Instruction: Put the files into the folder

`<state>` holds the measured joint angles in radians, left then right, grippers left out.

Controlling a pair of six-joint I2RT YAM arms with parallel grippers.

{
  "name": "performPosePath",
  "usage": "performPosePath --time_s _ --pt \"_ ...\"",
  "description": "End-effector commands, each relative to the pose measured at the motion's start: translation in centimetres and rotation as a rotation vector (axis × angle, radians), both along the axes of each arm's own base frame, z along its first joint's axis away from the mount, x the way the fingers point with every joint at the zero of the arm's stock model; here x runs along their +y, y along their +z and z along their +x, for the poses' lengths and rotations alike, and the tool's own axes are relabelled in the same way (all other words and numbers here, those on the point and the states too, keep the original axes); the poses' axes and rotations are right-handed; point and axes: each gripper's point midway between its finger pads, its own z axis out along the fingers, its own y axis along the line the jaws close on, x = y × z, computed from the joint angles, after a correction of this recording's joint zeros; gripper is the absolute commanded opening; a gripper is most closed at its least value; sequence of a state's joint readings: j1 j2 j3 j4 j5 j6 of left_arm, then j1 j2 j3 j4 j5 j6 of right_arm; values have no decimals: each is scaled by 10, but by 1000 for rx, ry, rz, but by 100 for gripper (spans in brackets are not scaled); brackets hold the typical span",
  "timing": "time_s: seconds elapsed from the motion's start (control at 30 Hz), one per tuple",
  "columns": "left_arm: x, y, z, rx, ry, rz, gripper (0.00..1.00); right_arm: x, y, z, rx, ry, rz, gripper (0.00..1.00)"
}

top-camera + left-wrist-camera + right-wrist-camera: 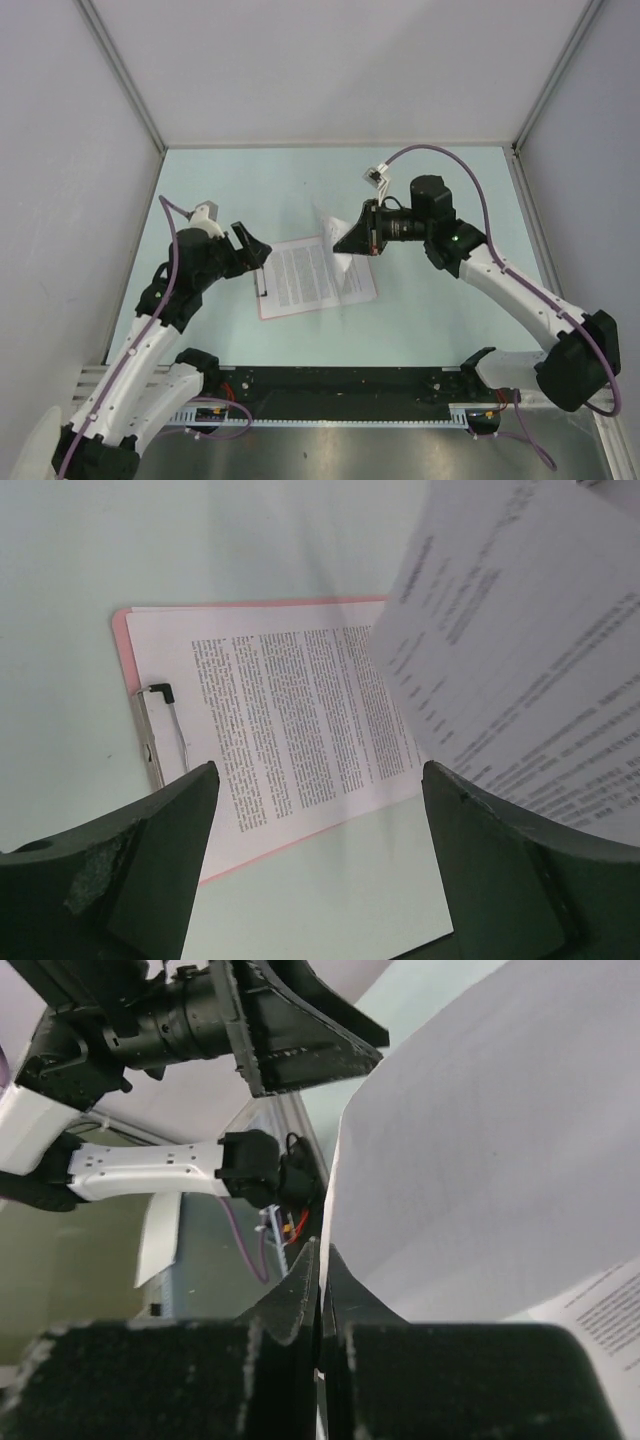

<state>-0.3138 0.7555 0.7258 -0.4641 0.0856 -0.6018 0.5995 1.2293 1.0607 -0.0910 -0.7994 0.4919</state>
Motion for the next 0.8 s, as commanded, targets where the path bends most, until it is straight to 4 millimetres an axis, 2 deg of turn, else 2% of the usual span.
performPosePath --time_s 0.0,0.03,0.07,0.13,0.17,0.23,0.3,0.33,0.47,0.57,0.63,0.67,0.7,0.77 --pt "12 -4 -1 -30 63 2 88 -13 -35 -4 217 74 12 0" --pt "11 -4 0 -29 58 -1 88 -16 -24 -4 183 119 84 0" --pt "9 -9 1 -10 51 4 88 -27 -25 3 201 94 105 0" --pt "6 -12 3 1 36 3 88 -42 -47 6 309 91 88 0" --pt "5 -14 4 7 29 5 88 -55 -56 17 349 55 84 0" --pt "1 -17 7 13 15 -3 88 -66 -83 24 452 28 57 0" --pt "-3 -22 9 22 4 -9 88 -76 -112 38 554 -40 31 0" --pt "-3 -23 10 24 2 -10 88 -81 -120 44 599 -58 37 0" --pt "-4 -24 13 22 -12 5 88 -97 -135 62 641 -139 58 0" --pt "-3 -27 15 24 -16 17 88 -107 -163 65 705 -164 29 0" --pt "-4 -30 17 30 -22 17 88 -123 -189 69 778 -265 -38 0" --pt "-4 -31 17 32 -25 15 88 -131 -200 73 742 -298 -85 0" --pt "-5 -31 18 27 -27 11 88 -145 -220 73 785 -392 -182 0" --pt "-7 -35 18 36 -38 7 88 -158 -233 78 749 -431 -261 0"
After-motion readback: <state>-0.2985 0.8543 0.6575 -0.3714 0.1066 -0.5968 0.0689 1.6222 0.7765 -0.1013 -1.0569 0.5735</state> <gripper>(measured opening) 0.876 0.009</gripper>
